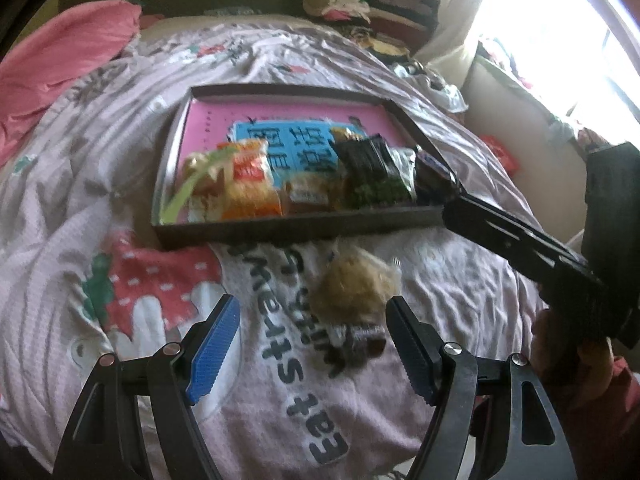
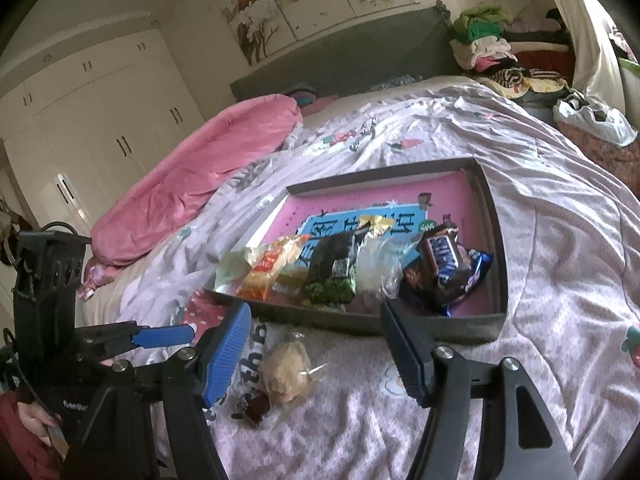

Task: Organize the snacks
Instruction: 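Reach both open tools back toward the clear pastry bag and dark snack, then grasp the dark wrapped snack with left tool while right tool grasps the clear pastry bag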

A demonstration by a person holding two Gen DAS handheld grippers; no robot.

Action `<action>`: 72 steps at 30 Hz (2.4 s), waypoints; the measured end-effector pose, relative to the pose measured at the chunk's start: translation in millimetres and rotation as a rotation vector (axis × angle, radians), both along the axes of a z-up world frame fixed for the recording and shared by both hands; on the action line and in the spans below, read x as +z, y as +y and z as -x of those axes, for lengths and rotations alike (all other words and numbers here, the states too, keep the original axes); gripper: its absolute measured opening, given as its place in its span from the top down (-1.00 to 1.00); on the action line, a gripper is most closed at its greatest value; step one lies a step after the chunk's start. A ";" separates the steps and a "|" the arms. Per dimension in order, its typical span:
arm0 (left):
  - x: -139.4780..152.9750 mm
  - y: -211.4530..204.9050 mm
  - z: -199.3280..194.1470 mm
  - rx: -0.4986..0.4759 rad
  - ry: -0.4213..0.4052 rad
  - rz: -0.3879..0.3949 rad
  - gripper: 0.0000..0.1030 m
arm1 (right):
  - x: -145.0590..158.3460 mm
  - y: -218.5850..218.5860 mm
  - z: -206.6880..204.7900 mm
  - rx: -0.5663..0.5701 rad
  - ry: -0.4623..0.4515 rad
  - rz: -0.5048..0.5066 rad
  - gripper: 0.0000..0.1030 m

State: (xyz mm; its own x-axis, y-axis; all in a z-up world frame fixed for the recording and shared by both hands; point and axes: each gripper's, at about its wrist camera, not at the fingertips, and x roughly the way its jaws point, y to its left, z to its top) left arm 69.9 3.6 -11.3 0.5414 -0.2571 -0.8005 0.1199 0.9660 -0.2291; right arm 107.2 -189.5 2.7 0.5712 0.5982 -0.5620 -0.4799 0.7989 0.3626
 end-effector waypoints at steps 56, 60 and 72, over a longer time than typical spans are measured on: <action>-37.0 -17.8 -1.3 -0.079 0.047 0.096 0.27 | -16.3 22.2 -3.5 0.133 0.012 -0.030 0.18; -22.2 -12.1 -1.9 -0.052 0.014 0.101 0.27 | -2.3 3.7 -6.9 0.073 -0.026 -0.082 0.18; 8.8 3.9 -31.1 0.037 -0.057 0.086 0.27 | 12.2 -56.7 -24.8 -0.143 -0.075 -0.135 0.18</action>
